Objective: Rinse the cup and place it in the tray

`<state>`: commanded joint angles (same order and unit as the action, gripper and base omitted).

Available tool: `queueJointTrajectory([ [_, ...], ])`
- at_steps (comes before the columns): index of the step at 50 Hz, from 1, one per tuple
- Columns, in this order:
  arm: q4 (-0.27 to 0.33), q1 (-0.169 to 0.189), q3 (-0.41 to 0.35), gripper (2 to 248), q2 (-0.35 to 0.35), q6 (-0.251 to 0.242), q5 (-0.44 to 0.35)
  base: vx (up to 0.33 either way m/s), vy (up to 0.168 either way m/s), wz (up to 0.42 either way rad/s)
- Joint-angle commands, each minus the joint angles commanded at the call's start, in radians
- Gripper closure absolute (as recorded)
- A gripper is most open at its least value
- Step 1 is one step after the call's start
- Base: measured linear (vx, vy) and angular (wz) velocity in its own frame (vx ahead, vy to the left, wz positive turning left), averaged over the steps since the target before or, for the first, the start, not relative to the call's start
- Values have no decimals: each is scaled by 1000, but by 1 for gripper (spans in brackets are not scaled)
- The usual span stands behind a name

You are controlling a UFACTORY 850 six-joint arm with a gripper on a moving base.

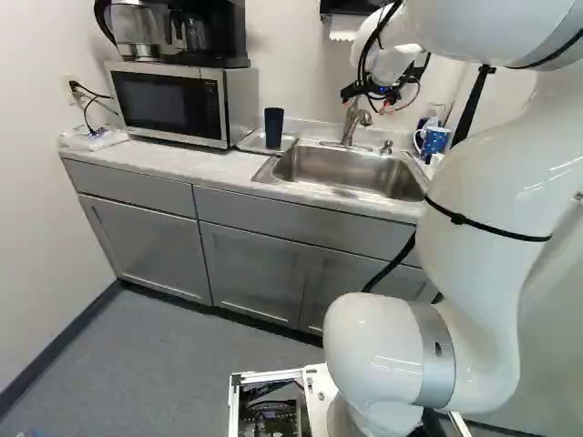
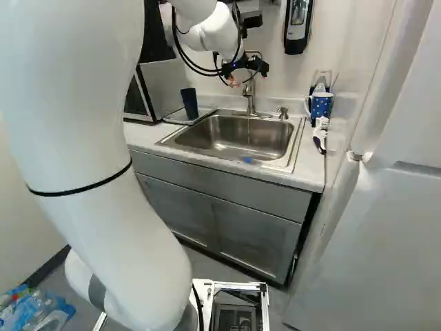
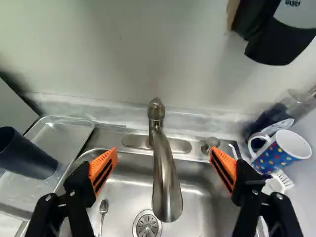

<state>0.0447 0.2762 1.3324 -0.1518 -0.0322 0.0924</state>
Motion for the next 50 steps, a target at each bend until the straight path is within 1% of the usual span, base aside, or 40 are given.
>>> queueJointTrajectory([
  [8,46,-7,26,3,-24,0,-38,0,0,0],
  [18,74,-21,61,3,-55,0,-65,0,0,0],
  [50,76,-94,181,3,-162,0,-73,0,0,0],
])
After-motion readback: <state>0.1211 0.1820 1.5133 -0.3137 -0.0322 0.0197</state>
